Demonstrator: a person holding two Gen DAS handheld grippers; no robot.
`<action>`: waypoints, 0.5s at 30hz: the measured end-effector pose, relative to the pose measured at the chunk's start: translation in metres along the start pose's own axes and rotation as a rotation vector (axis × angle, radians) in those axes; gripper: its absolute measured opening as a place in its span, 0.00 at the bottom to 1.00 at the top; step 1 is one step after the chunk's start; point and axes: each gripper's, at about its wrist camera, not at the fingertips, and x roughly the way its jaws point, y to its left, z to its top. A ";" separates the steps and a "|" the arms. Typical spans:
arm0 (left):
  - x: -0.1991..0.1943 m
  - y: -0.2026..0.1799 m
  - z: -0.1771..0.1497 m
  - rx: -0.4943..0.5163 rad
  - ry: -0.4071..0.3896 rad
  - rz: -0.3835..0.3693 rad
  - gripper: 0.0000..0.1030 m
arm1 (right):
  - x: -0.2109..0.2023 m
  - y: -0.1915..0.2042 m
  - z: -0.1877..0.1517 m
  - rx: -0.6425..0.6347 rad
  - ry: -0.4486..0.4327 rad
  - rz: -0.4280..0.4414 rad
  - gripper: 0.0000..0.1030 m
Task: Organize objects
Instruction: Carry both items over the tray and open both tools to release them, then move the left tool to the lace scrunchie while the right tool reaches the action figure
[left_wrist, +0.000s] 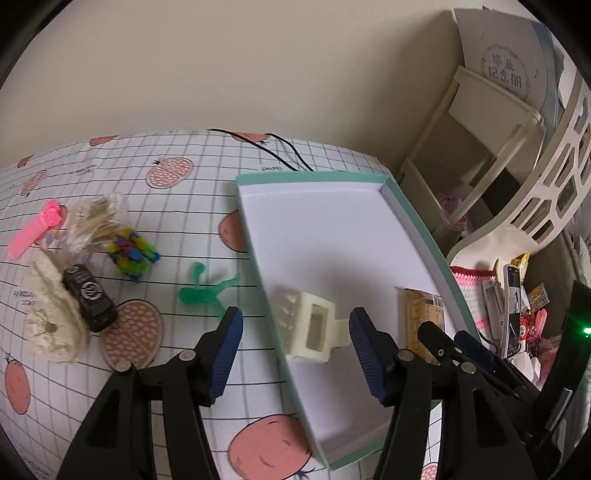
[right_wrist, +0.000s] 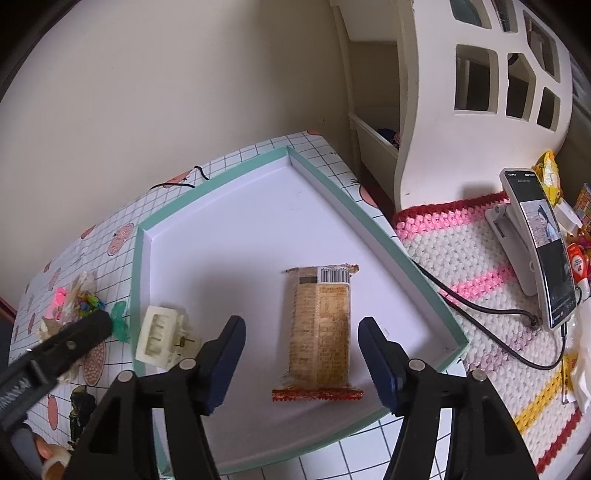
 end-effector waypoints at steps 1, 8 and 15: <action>-0.003 0.003 0.000 0.001 -0.003 0.001 0.65 | 0.000 0.001 0.000 -0.001 0.000 0.004 0.66; -0.025 0.039 -0.002 -0.038 -0.014 0.012 0.70 | -0.002 0.006 -0.002 -0.011 0.005 0.018 0.80; -0.038 0.086 -0.007 -0.140 -0.001 0.022 0.72 | -0.008 0.011 -0.004 -0.013 0.005 0.008 0.98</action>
